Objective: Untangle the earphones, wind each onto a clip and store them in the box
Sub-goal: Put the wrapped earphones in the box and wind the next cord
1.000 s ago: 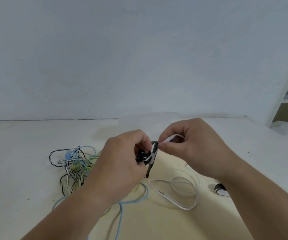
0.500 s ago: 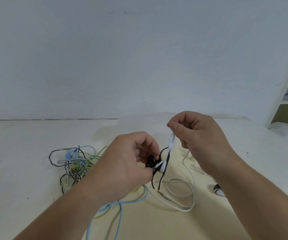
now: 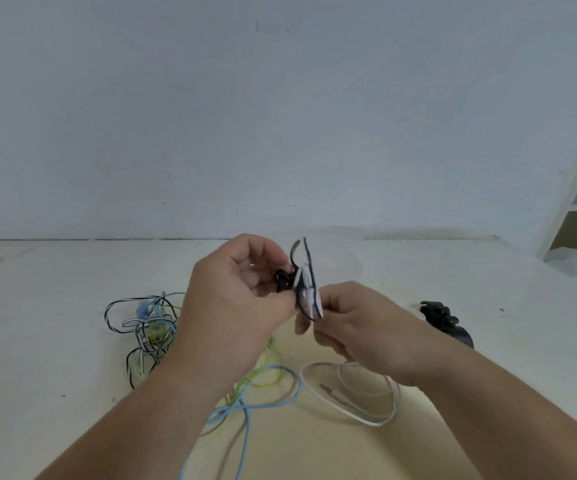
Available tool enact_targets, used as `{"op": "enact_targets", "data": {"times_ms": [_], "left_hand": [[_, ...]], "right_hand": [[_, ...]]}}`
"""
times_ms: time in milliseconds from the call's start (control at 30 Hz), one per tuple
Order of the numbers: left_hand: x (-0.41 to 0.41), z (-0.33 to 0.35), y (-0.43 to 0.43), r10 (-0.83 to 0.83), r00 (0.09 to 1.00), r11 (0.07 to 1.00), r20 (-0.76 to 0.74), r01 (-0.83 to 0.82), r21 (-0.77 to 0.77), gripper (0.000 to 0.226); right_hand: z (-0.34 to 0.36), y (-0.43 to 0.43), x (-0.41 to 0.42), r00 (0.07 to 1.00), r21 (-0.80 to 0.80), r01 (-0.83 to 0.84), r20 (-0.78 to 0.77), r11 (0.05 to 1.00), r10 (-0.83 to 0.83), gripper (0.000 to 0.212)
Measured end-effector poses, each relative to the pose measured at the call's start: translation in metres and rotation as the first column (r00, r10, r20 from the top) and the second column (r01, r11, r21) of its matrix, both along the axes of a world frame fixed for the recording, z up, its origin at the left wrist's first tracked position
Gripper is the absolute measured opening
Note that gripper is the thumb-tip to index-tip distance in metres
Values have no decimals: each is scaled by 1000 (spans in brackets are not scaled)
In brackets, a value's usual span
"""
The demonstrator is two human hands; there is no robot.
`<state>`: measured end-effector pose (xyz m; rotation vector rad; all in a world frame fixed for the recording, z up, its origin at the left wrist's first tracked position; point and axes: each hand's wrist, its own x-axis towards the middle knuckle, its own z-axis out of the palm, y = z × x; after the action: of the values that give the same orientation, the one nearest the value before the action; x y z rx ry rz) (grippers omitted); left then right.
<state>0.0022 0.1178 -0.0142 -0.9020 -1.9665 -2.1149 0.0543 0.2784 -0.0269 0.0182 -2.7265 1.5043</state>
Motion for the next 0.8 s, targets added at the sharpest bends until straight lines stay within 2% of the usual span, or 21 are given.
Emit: {"op": "enact_targets", "data": {"times_ms": [100, 433, 567, 700, 800], "left_hand": [[-3, -1, 0, 136, 990, 990, -45, -137, -27, 41], [-6, -5, -4, 349, 911, 902, -220, -390, -183, 36], [-2, -4, -4, 341, 877, 866, -338, -433, -251, 32], [2, -6, -1, 248, 847, 847, -471, -426, -319, 32], [4, -8, 1, 216, 848, 854, -484, -404, -328, 39]], "right_hand": [[3, -7, 5, 994, -6, -105, 22, 994, 105, 30], [21, 4, 13, 990, -2, -140, -27, 990, 140, 31], [27, 7, 16, 983, -34, -151, -112, 988, 146, 25], [28, 5, 18, 963, -75, -254, -110, 964, 245, 26], [28, -1, 19, 942, -88, -331, -90, 940, 323, 24]]}}
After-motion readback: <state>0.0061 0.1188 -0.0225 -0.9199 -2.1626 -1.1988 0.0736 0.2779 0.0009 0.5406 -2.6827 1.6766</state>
